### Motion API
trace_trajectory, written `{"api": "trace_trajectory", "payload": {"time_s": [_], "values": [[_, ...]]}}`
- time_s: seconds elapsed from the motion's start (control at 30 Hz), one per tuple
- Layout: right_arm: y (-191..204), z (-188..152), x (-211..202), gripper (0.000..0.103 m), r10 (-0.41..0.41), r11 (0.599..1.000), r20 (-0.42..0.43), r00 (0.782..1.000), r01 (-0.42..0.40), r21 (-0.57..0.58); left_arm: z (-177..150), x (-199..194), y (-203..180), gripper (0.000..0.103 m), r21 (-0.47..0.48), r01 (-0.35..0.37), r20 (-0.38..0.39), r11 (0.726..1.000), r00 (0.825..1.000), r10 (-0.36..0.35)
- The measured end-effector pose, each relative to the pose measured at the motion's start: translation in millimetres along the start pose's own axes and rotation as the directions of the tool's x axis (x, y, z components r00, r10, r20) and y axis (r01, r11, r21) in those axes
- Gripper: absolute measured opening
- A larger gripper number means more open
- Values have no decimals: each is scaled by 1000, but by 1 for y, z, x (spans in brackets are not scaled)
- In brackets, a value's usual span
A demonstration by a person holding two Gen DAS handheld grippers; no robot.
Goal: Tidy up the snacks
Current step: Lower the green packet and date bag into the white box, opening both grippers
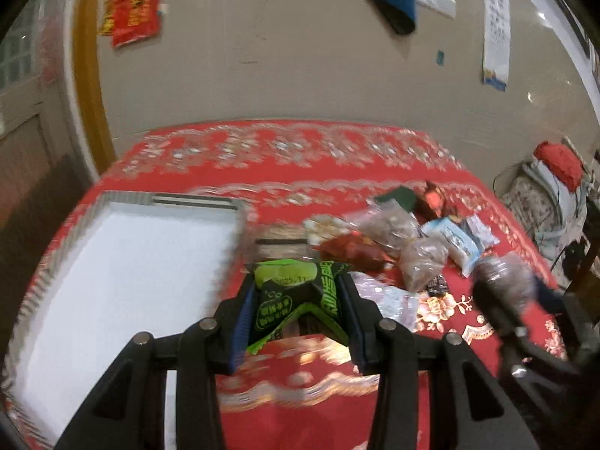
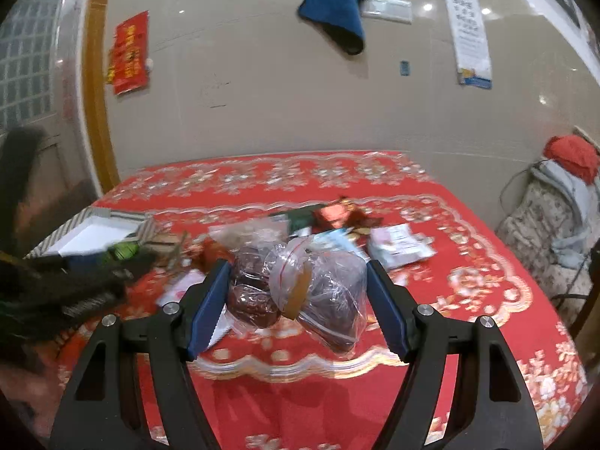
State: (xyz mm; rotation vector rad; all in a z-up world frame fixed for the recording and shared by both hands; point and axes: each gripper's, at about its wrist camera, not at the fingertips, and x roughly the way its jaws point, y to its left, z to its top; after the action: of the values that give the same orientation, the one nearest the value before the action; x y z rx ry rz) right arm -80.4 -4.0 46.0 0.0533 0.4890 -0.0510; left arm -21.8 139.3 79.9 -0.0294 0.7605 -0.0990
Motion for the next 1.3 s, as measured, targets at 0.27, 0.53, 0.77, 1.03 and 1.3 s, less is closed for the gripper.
{"api": "trace_trajectory", "payload": {"time_s": [0.27,0.53,0.77,1.03,1.3], "values": [[113,20,21,73,362,925,-123,924,-373,-78,0,-12,119,45,-32,-157,-85,987,984,154],[200,14,43,73,460,853,-214,862,-496,-161,-32,3,169,45,-77,-229,-173,970,962,213],[217,-3,59,73,457,848,-262,850,-505,-158,-43,5,181,50,-92,-256,-191,962,953,235],[214,-6,56,74,476,846,-252,842,-517,-131,-42,0,181,81,-107,-283,-171,953,950,263],[198,-2,41,81,516,833,-207,831,-543,-105,-37,-3,181,86,-133,-309,-157,942,945,288]]}}
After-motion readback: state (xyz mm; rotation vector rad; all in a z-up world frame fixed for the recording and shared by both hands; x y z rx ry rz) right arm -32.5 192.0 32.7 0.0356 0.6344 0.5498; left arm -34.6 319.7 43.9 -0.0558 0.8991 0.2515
